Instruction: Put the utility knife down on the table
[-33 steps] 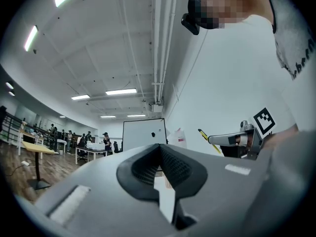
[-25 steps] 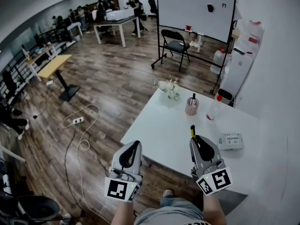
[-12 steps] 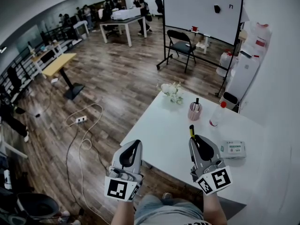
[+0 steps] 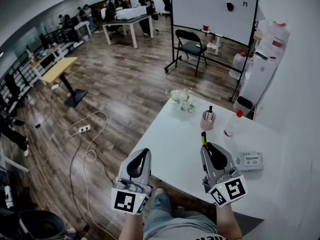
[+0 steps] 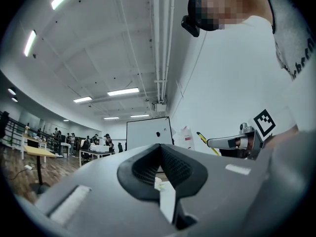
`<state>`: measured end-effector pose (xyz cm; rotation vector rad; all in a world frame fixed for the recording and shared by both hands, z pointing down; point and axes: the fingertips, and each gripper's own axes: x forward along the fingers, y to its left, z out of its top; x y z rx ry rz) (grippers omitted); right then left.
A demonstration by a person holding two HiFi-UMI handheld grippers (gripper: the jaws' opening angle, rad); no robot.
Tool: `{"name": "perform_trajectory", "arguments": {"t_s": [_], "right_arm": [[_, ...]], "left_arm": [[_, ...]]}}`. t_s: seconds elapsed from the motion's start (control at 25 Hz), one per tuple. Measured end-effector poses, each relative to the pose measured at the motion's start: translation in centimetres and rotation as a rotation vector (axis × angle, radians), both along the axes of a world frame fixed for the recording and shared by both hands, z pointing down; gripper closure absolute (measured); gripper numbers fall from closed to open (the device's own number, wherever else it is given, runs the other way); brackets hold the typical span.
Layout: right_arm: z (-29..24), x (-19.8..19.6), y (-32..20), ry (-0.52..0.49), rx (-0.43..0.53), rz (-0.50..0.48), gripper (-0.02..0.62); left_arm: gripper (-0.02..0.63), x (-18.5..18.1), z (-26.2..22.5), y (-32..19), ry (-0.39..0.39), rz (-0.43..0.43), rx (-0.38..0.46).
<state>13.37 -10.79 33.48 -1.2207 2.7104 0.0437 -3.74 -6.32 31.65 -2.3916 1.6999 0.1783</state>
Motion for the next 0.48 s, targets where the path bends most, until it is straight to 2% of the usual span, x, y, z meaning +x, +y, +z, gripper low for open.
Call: {"name": "perform_trajectory", "arguments": {"t_s": [0.48], "right_arm": [[0.4,-3.2,-4.8,0.0,-0.019,0.029,0.541]], "left_arm": [[0.591,-3.0,0.4,-5.1,-0.003,0.039,-0.016]]}}
